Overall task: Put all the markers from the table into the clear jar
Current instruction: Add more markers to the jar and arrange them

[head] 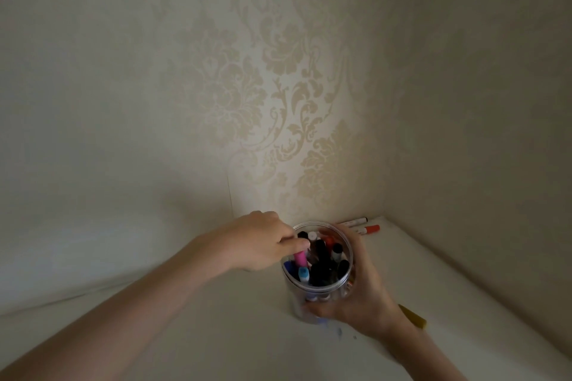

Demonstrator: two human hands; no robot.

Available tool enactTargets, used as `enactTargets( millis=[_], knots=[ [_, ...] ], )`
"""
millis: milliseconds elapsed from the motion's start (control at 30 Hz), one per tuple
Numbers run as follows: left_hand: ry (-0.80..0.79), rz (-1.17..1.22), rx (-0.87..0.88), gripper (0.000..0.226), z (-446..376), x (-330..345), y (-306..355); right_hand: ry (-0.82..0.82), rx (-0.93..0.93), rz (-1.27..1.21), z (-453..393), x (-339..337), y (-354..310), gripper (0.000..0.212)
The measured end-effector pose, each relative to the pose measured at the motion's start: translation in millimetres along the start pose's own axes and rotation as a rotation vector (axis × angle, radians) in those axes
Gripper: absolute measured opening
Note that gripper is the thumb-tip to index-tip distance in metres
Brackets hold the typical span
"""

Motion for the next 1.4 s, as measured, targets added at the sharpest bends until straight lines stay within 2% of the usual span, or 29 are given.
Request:
enactTargets(
  millis=[67, 200, 300, 400, 500, 567, 633, 767, 967, 1167, 1267, 1400],
  knots=[
    [0.023, -0.014, -0.008, 0.047, 2, 2, -2, -0.006, -0.002, -0.009, -1, 2, -2, 0.104],
    [0.174, -0.064, 0.036, 0.051, 0, -2, 3, -0.049, -0.023, 0.001, -5, 9, -10, 0.107],
    [0.213, -0.014, 0.000, 0.057, -1, -5, 5, -0.066, -0.016, -0.014, -6, 10, -11, 0.107],
    [0.261, -0.126, -0.066, 0.061, -2, -3, 12, -0.072, -0.013, -0.006, -7, 10, -10, 0.107],
    [0.200, -0.190, -0.105, 0.040, -13, 11, 9, -0.075, -0.010, -0.015, -7, 12, -11, 0.108],
    [0.183, -0.089, -0.128, 0.027, -19, 14, 3, -0.068, -0.003, -0.019, -7, 12, -10, 0.106],
    [0.239, 0.008, -0.132, 0.023, -20, 14, 0, -0.057, 0.001, -0.029, -7, 12, -9, 0.105],
    [0.403, 0.028, -0.008, 0.018, -13, 13, 8, -0.040, -0.008, -0.042, -5, 9, -8, 0.105],
    [0.605, -0.084, 0.332, 0.020, 6, 17, 18, -0.043, -0.026, -0.035, -3, 7, -6, 0.106],
    [0.639, 0.066, 0.392, 0.023, 15, -17, 22, -0.005, 0.013, -0.117, -6, 3, 1, 0.099],
    [0.453, 0.207, 0.349, 0.013, 11, -20, 12, 0.012, 0.024, -0.153, -2, 5, 5, 0.100],
    [0.410, 0.392, 0.261, 0.017, 3, -20, 7, 0.009, -0.008, -0.143, 2, 11, -1, 0.101]
  ],
)
Point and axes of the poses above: each hand's wrist, its own z-axis away from the middle knuckle, its own x-axis out of the palm, y = z × x, the point moved 7 cm from there along -z, towards the middle knuckle, and after that the axes turned 8 degrees about z, right-handed, at the moved point
